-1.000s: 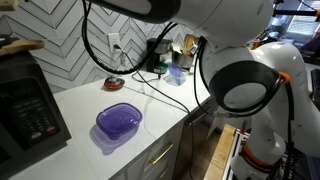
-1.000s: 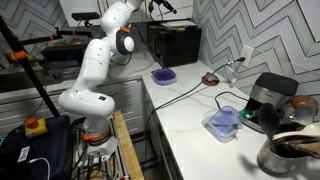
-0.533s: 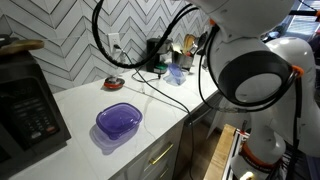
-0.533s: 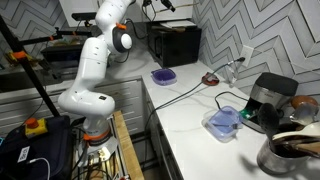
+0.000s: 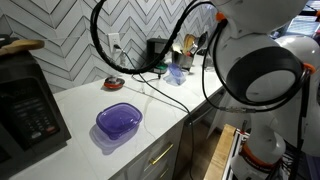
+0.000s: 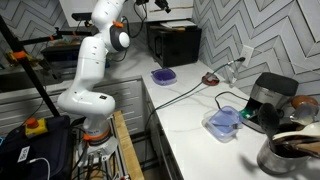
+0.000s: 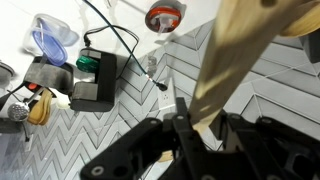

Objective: Remove the wooden spatula with a hole in it from the microwave and put it on the coffee machine

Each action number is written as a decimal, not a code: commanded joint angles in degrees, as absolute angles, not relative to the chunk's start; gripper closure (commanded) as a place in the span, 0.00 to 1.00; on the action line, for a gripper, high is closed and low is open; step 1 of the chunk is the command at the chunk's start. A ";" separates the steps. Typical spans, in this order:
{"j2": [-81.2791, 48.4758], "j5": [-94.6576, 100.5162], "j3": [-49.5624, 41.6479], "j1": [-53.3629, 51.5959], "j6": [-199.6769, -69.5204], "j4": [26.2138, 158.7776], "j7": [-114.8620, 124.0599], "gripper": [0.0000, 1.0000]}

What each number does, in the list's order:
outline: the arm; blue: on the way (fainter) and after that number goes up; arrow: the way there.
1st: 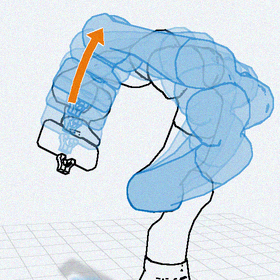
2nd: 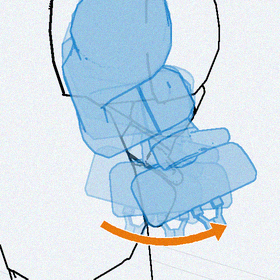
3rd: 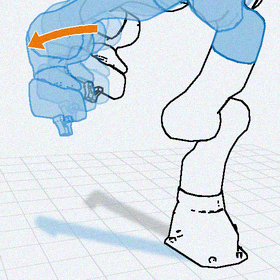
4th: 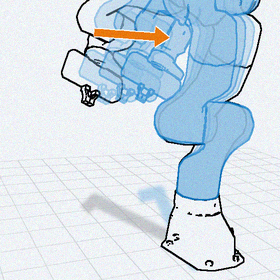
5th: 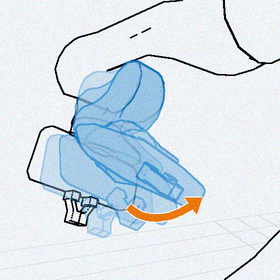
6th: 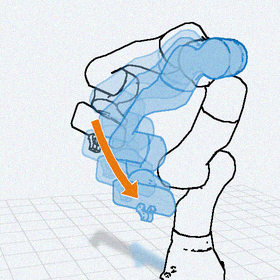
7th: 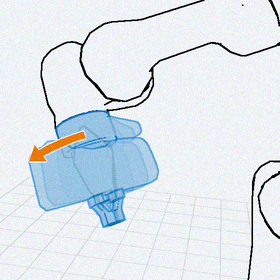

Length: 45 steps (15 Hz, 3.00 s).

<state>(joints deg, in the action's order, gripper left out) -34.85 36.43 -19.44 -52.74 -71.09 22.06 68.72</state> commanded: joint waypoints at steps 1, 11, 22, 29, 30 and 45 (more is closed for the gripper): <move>-34.53 39.62 -19.80 -50.71 -66.61 22.14 72.04 0.94; -28.99 41.10 -17.77 -41.42 -52.44 21.83 80.20 0.94; -29.10 42.32 -16.52 -39.26 -52.34 21.75 81.23 0.94; -27.61 44.10 -17.93 -26.33 -52.37 21.66 89.09 0.94; -27.31 43.05 -17.14 -23.55 -52.36 21.65 88.53 0.94; -30.05 33.27 -16.67 -5.21 -59.75 21.66 71.60 0.94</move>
<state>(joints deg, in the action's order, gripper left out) -27.38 30.52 -13.94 -4.15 -57.12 21.66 73.80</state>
